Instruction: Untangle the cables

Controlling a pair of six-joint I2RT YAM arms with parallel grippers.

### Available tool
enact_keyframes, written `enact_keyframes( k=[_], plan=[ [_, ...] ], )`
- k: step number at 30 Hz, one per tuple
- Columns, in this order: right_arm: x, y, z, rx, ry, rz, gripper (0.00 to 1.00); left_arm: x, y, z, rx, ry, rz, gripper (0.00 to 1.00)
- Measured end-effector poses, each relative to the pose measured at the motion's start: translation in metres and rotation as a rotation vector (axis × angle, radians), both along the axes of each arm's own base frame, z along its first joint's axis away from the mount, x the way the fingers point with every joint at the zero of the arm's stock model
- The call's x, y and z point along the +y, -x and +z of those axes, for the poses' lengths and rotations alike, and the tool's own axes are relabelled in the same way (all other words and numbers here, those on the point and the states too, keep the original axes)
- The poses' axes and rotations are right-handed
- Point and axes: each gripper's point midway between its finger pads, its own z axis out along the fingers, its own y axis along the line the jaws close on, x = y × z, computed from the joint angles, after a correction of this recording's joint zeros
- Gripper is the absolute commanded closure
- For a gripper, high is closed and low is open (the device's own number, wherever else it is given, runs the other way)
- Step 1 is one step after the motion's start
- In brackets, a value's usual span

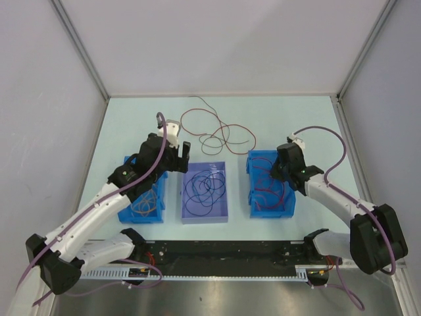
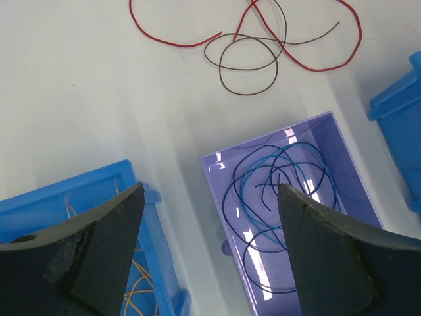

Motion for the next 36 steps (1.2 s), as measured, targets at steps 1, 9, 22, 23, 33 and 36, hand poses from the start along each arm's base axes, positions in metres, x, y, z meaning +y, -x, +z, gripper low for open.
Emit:
enact_keyframes(
  k=[1, 9, 22, 23, 33, 36],
  plan=[
    [0.001, 0.0, 0.001, -0.002, -0.003, 0.001, 0.54, 0.0, 0.0, -0.001, 0.002, -0.002, 0.0, 0.13],
    [0.006, -0.002, 0.021, -0.032, 0.002, 0.056, 0.19, -0.001, -0.002, -0.005, 0.01, -0.017, -0.003, 0.13],
    [0.005, -0.007, 0.145, -0.306, -0.049, 0.083, 0.75, -0.001, -0.002, -0.005, 0.01, -0.017, -0.004, 0.13],
    [0.005, -0.007, 0.149, -0.317, -0.048, 0.084, 0.81, -0.001, -0.002, -0.005, 0.01, -0.017, -0.004, 0.13],
    [0.023, -0.012, 0.106, -0.184, -0.037, 0.126, 1.0, -0.003, -0.002, -0.009, 0.025, -0.015, -0.003, 0.13],
    [0.025, -0.01, 0.083, -0.121, -0.021, 0.127, 1.0, -0.004, -0.003, -0.012, 0.036, -0.02, -0.005, 0.13]
  ],
)
